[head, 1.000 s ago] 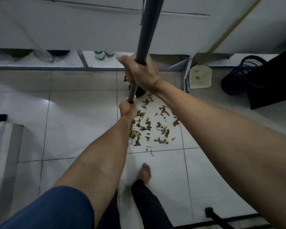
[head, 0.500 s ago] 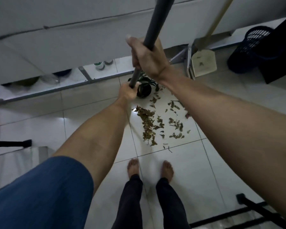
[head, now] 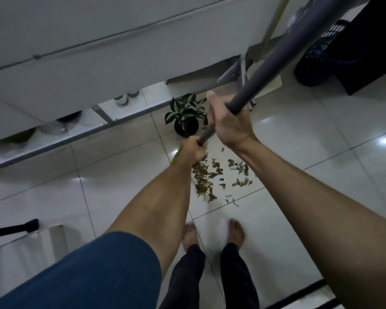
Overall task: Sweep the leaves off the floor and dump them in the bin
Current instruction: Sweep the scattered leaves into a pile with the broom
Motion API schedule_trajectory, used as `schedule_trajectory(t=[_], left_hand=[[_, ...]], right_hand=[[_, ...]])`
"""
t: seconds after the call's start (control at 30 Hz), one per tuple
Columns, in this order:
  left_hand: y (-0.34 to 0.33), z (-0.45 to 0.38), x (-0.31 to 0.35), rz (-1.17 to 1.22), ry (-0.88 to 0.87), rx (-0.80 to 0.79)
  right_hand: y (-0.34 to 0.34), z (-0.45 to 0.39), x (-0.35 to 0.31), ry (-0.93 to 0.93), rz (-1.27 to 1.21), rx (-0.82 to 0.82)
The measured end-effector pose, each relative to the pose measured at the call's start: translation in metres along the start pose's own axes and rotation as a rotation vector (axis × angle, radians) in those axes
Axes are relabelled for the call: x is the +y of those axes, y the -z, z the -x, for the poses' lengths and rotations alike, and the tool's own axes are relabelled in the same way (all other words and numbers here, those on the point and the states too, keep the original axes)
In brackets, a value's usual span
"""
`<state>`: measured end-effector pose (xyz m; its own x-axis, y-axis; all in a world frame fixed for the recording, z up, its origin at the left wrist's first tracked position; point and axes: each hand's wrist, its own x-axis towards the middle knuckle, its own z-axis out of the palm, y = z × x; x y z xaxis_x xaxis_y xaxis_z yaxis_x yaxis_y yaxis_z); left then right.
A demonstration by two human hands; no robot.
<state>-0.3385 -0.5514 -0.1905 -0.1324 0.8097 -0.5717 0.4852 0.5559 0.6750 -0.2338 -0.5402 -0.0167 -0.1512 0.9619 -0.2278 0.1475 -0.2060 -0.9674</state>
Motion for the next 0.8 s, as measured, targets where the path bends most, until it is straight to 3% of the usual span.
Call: schedule_trajectory(t=[0.3,0.6,0.8], left_hand=[[0.000,0.001,0.035,-0.107,-0.092,-0.101],[0.022,0.003,0.148,-0.157,-0.242,-0.234],[0.014,-0.037,0.224,-0.162,-0.344,-0.270]], right_hand=[[0.025,0.009,-0.043,0.030,-0.052,0.083],[0.067,-0.011,-0.134,0.164,-0.015,0.180],[0.103,-0.054,-0.161,0.237,0.040,0.265]])
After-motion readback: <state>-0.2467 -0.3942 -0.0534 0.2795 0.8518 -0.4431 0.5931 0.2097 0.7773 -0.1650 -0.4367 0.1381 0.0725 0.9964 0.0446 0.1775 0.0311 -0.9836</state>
